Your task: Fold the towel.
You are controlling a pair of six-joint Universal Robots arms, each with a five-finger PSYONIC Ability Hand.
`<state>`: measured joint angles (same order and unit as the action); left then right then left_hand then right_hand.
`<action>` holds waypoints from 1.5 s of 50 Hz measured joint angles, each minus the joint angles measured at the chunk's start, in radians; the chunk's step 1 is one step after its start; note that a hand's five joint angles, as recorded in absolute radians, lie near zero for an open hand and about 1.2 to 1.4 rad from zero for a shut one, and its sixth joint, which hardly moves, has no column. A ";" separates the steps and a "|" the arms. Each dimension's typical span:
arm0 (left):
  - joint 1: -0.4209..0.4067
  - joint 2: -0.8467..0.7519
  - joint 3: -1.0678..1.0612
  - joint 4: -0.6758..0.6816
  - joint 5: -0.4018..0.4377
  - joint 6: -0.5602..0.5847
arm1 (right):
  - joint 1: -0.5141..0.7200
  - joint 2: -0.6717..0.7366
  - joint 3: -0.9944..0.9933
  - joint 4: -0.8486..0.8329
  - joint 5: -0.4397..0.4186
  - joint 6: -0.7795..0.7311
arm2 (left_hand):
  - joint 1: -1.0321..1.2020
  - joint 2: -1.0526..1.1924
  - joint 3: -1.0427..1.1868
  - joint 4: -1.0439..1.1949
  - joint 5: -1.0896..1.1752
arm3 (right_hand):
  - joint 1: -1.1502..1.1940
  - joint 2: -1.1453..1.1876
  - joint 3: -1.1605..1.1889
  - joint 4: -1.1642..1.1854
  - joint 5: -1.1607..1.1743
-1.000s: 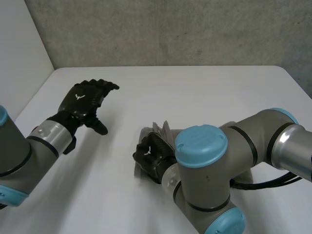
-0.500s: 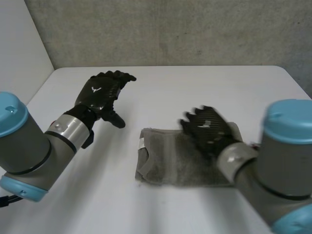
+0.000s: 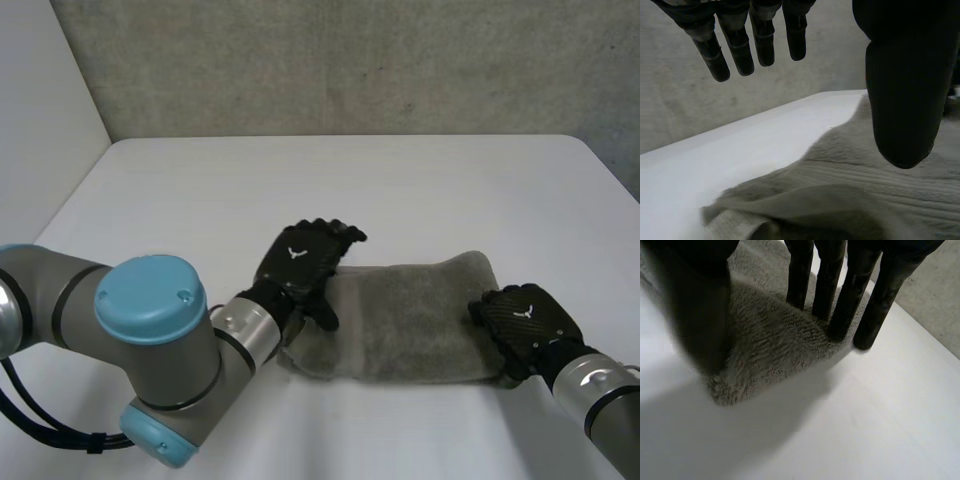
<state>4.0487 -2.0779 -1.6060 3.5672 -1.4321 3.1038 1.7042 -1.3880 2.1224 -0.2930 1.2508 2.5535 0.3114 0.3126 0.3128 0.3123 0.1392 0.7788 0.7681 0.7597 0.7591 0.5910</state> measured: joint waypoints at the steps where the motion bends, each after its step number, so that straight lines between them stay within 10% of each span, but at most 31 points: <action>1: 0.004 0.005 -0.002 0.000 -0.005 0.000 | 0.000 0.006 -0.001 -0.005 0.004 -0.003 | 0.000 0.000 -0.001 0.000 -0.001 | 0.096 0.114 0.097 0.097 0.095; 6: 0.058 0.072 -0.042 -0.001 -0.028 0.000 | 0.003 0.034 -0.026 -0.020 0.051 -0.021 | -0.003 -0.006 -0.006 -0.004 -0.010 | 0.471 0.481 0.570 0.572 0.539; 18: 0.191 0.214 -0.145 0.000 -0.025 0.001 | 0.213 0.016 -0.281 0.069 0.136 -0.032 | -0.047 -0.054 -0.052 -0.051 -0.058 | 0.493 0.481 0.576 0.579 0.541; 27: 0.291 0.310 -0.210 0.000 -0.015 -0.001 | 0.637 0.274 -0.667 0.325 0.142 -0.151 | -0.073 -0.079 -0.077 -0.076 -0.079 | 0.494 0.481 0.576 0.579 0.541; 35: 0.315 0.346 -0.226 0.003 -0.011 -0.004 | 0.747 0.420 -0.774 0.372 0.157 -0.221 | -0.073 -0.081 -0.077 -0.077 -0.081 | 0.269 0.263 0.339 0.337 0.307; 42: 0.298 0.346 -0.210 0.008 -0.012 -0.008 | 0.731 0.371 -0.726 0.310 0.247 -0.163 | -0.073 -0.081 -0.077 -0.079 -0.081 | -0.513 -0.519 -0.501 -0.496 -0.527; 58: 0.076 0.204 -0.079 0.001 -0.027 -0.066 | 0.355 -0.022 -0.353 0.199 0.287 0.270 | -0.070 -0.074 -0.074 -0.076 -0.076 | -0.548 -0.528 -0.520 -0.503 -0.531; 75: -0.004 0.007 -0.089 -0.093 -0.105 -0.109 | 0.281 0.226 -0.453 0.233 0.039 0.455 | -0.072 -0.071 -0.073 -0.073 -0.072 | -0.548 -0.528 -0.520 -0.503 -0.531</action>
<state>4.0451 -2.0711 -1.6954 3.4746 -1.5372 2.9946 1.9850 -1.1625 1.6691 -0.0598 1.2899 3.0086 0.2390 0.2413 0.2395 0.2396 0.0669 0.2311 0.2405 0.2399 0.2558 0.0605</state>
